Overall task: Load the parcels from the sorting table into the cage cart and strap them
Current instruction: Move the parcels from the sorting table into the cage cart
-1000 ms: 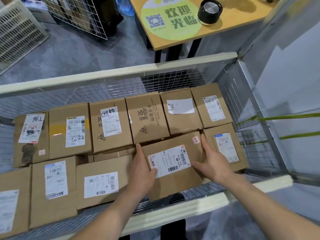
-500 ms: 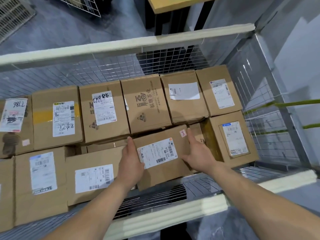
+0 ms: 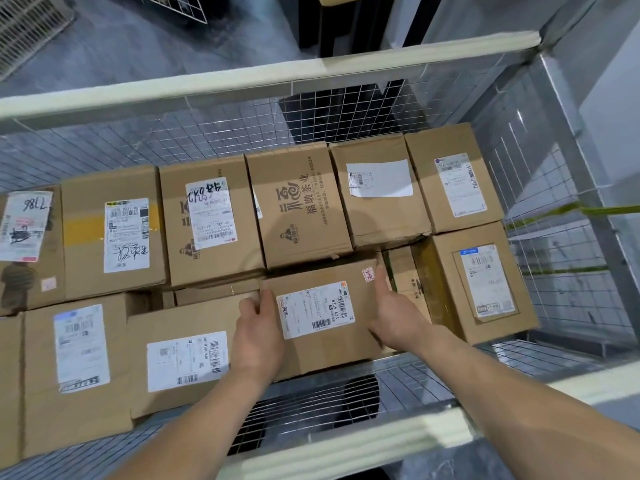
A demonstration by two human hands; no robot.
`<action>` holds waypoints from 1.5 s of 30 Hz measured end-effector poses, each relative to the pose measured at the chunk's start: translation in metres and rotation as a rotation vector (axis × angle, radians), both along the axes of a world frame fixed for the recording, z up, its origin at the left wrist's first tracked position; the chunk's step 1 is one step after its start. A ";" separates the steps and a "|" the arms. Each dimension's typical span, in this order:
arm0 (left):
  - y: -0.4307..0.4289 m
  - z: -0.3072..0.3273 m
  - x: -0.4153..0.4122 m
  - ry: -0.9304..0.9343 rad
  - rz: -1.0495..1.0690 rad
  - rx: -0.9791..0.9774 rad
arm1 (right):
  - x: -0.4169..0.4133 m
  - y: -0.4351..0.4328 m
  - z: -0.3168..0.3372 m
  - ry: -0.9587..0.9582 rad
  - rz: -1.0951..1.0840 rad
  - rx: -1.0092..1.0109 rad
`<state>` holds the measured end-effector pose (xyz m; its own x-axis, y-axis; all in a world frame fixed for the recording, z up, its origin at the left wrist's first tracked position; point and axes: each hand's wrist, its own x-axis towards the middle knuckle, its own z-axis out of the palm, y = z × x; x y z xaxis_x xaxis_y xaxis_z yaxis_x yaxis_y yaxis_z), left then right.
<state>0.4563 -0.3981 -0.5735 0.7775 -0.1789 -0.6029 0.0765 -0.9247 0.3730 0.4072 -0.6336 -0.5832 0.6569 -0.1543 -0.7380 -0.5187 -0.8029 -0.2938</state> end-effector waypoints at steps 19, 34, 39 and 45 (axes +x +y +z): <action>-0.039 0.102 0.026 -0.091 -0.234 0.122 | -0.033 -0.073 0.082 0.055 0.021 0.006; -0.152 0.035 -0.018 -0.214 -0.844 0.108 | -0.032 -0.126 0.010 0.079 0.653 -0.352; -0.167 0.025 -0.018 -0.152 -0.895 0.115 | -0.026 -0.132 0.004 0.129 0.778 -0.410; -0.173 0.015 -0.020 -0.108 -0.956 0.166 | -0.026 -0.134 0.003 0.222 0.801 -0.478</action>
<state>0.4365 -0.5707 -0.5581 0.4014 -0.6822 -0.6111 -0.7600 -0.6204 0.1934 0.3817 -0.7673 -0.5799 0.5511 -0.0366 -0.8336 0.2322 -0.9528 0.1954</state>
